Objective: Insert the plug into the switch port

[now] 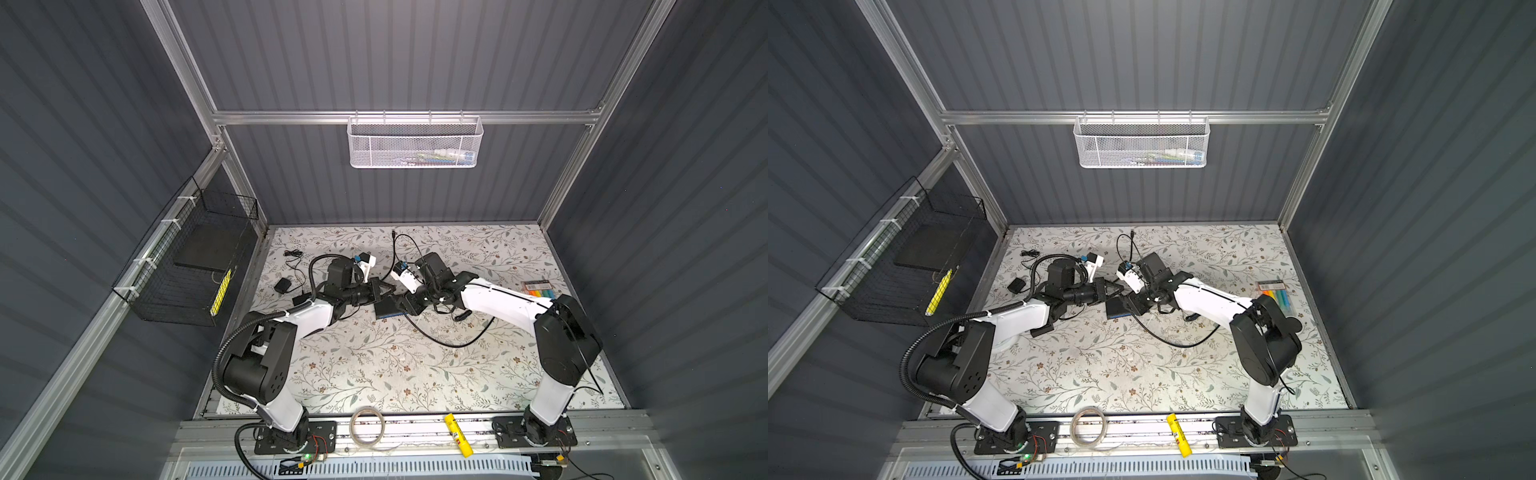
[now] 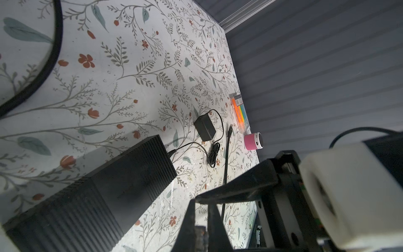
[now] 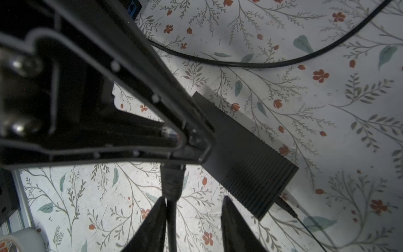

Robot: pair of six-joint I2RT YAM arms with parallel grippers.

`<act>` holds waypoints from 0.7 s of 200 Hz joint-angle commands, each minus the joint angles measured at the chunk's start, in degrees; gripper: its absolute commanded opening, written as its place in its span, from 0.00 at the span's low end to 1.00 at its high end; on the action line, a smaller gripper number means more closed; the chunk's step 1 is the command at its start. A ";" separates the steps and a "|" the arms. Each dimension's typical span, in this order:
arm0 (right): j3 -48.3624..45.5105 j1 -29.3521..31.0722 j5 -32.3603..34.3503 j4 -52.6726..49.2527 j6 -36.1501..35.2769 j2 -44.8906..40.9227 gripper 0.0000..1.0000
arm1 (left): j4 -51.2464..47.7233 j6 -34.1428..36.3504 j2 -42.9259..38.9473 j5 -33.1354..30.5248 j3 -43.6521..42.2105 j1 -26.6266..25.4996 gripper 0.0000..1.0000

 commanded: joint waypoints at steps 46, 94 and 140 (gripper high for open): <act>3.98 0.33 0.98 3.10 1.83 2.05 0.25 | -2.25 1.65 -0.20 1.16 0.92 -0.20 0.00; 2.96 0.25 1.70 2.76 2.36 1.38 0.06 | -2.03 1.64 0.01 1.52 0.99 -0.20 0.05; -1.31 0.29 3.05 1.60 3.71 -1.52 0.00 | -9.34 6.62 -2.35 -2.82 3.31 2.83 0.50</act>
